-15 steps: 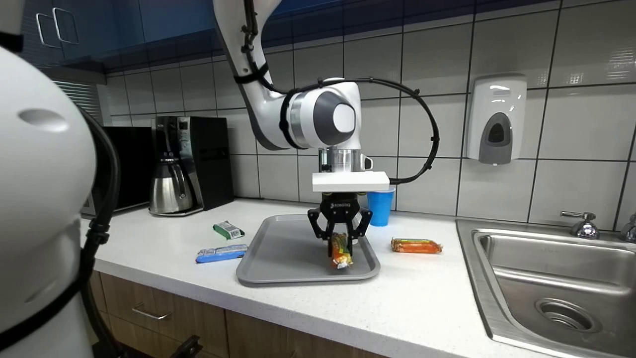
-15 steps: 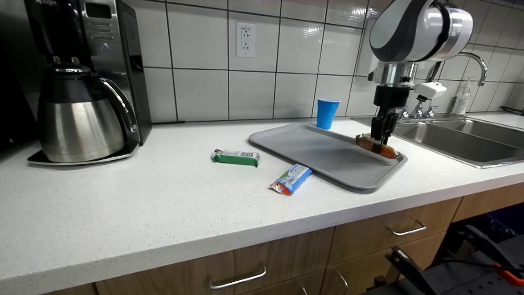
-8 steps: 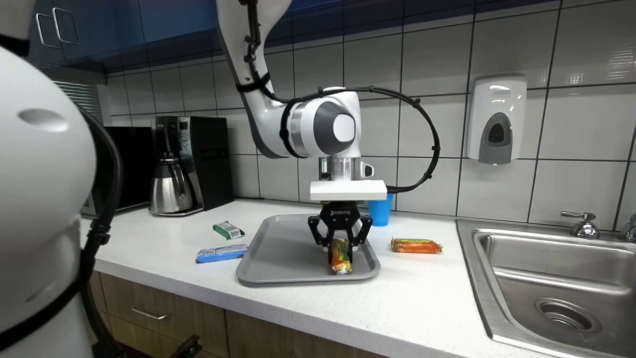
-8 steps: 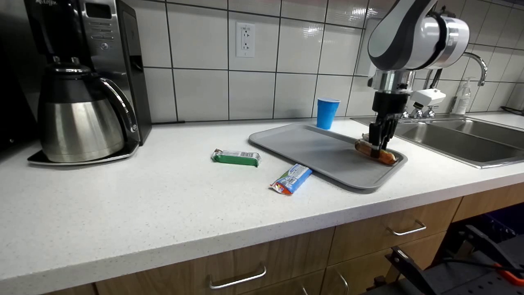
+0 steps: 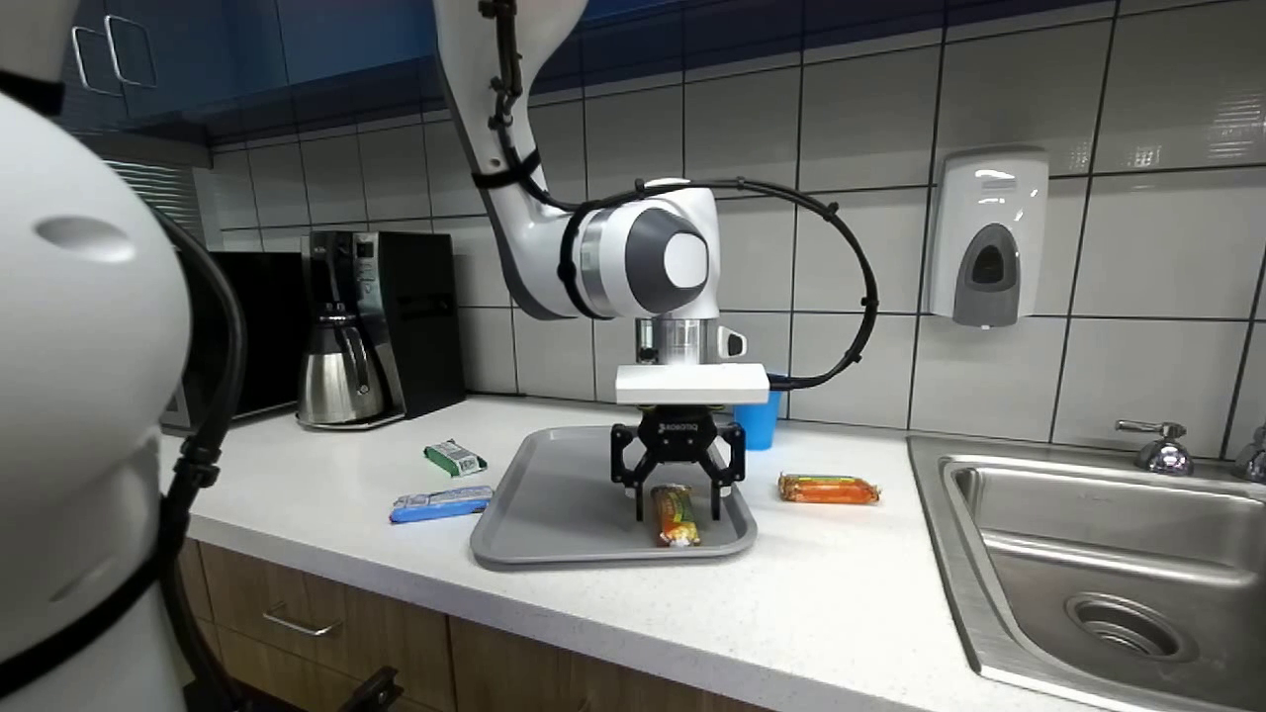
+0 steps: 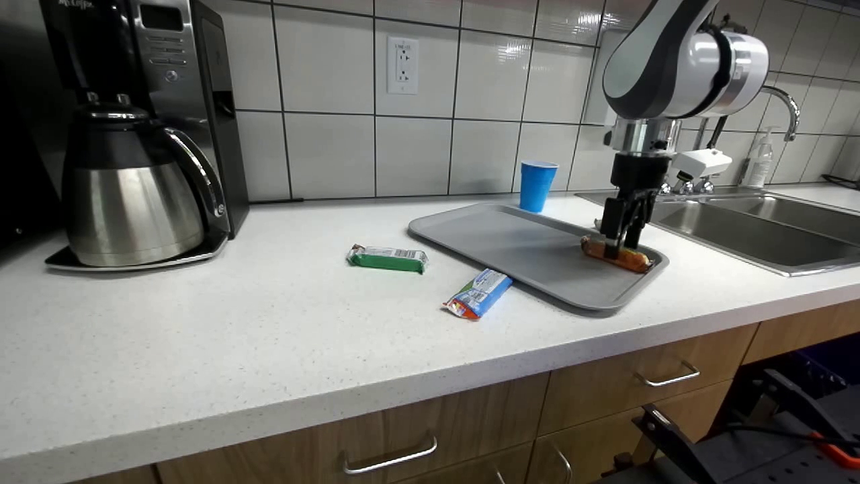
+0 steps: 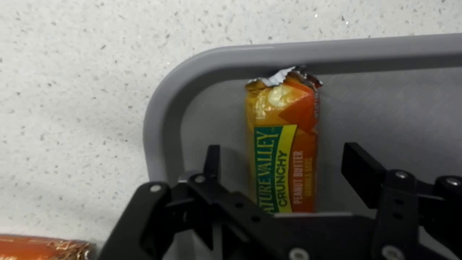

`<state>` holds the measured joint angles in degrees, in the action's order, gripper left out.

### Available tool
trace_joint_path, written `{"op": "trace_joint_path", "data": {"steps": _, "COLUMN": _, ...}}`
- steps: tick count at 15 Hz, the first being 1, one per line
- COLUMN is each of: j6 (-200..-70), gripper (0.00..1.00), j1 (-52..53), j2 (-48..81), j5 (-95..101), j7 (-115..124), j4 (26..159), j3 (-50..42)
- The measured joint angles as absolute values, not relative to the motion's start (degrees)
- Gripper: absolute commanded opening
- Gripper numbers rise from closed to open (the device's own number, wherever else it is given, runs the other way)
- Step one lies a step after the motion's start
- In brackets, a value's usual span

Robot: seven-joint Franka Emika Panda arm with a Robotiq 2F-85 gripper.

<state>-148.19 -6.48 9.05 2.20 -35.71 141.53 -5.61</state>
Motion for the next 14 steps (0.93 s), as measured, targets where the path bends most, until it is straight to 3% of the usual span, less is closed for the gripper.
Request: {"op": "trace_joint_path", "data": {"steps": 14, "j6": -140.60, "gripper": 1.00, "j1": -7.03, "j2": 3.23, "j5": -4.54, "j7": -29.31, "j4": 136.36, "j3": -6.89}}
